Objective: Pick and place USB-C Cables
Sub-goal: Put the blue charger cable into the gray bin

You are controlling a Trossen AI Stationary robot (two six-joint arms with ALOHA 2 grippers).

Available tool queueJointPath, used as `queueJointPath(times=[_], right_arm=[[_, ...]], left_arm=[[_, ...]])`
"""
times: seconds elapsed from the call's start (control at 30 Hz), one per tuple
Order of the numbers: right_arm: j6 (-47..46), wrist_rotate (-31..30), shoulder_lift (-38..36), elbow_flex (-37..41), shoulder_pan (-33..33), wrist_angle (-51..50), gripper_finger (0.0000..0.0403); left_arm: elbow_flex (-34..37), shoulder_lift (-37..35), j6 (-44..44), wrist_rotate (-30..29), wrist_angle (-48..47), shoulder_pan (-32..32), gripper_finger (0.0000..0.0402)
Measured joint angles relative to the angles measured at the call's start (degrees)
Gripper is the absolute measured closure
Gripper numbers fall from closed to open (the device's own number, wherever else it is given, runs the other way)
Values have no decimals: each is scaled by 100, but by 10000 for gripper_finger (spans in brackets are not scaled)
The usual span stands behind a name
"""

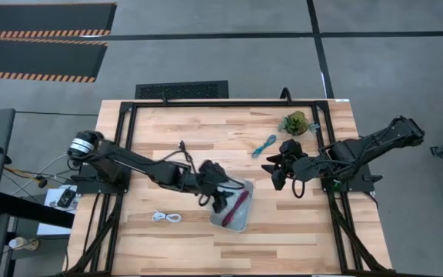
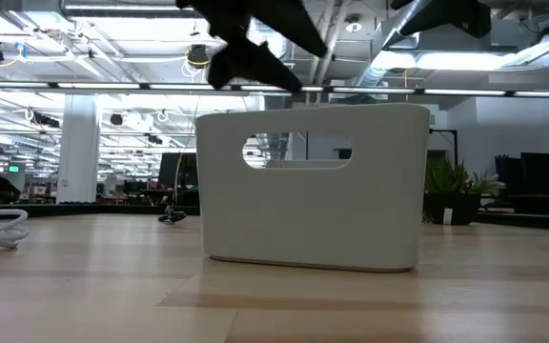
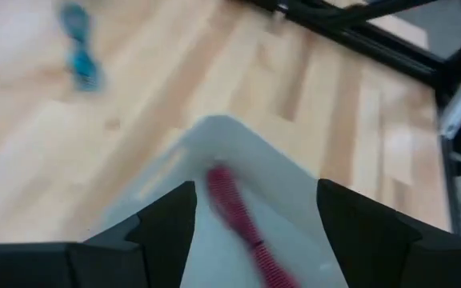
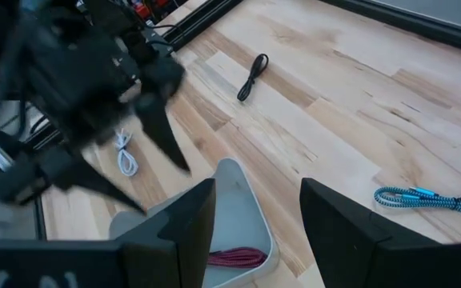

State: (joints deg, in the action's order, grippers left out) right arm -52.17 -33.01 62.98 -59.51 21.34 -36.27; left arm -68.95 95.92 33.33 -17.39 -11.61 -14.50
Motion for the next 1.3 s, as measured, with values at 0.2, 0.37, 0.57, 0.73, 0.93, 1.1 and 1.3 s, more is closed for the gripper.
queueJointPath(times=[0.2,0.37,0.57,0.73,0.93,1.1,1.3], right_arm=[[-42,19,2,0,0,-39,196],[-103,21,2,0,0,-142,196],[-198,13,2,2,0,-295,196],[-198,13,11,2,-50,-288,196],[-195,-6,11,2,-101,-270,196],[182,-15,13,2,-209,78,196],[993,-13,258,-4,-446,1048,196]], left_arm=[[0,-1043,-193,-1024,-1306,92,157],[0,-1932,-130,-1652,-2605,237,157],[98,-2677,163,-1739,-3984,670,157],[782,-3091,393,-1713,-4110,974,157],[1894,-3485,781,-1387,-3361,997,157],[2345,-3682,813,-1199,-2786,994,157],[2472,-3725,813,-1228,-2691,994,157]])
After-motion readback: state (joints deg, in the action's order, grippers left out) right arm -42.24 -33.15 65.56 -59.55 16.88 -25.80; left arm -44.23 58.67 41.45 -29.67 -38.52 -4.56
